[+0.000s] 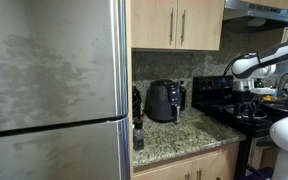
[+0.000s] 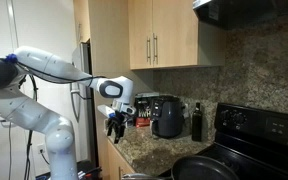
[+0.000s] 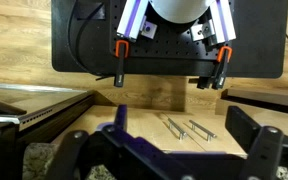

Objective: Pull out the black container from under the coffee machine

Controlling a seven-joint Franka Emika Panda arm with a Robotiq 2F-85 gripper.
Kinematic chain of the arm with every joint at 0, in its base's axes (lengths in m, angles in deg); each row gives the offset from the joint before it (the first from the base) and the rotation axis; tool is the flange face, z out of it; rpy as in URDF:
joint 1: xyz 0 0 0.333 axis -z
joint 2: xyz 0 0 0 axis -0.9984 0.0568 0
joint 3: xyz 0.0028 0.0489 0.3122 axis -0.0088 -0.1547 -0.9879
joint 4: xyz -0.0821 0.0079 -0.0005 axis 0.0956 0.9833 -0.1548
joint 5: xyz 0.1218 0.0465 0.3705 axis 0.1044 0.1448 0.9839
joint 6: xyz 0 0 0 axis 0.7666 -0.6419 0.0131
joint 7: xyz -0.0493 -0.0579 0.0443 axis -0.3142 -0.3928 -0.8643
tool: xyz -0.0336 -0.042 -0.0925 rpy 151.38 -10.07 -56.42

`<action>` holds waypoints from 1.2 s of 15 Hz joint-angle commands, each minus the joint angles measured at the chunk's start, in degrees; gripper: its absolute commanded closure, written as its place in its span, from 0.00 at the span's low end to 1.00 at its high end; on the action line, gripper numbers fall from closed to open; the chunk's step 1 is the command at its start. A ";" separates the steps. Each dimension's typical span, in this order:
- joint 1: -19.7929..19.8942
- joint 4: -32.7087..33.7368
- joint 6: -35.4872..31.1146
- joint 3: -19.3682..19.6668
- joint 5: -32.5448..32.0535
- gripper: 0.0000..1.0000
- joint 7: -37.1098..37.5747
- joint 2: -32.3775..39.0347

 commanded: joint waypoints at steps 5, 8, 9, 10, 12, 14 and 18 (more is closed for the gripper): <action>-0.29 0.50 2.04 -0.60 -5.75 0.00 -5.38 0.47; -1.64 -0.82 -4.58 0.25 -11.01 0.00 -10.16 -0.48; -2.14 -1.16 -6.50 0.56 -12.00 0.00 -11.74 -0.88; -2.71 -1.50 -8.57 0.94 -12.52 0.00 -13.45 -1.22; -2.28 -0.15 -7.15 0.30 -11.26 0.00 -11.94 -0.05; -2.49 -0.17 -7.61 0.35 -11.28 0.00 -12.07 -0.05; -4.51 0.02 -6.87 2.03 -12.51 0.00 -19.93 -0.10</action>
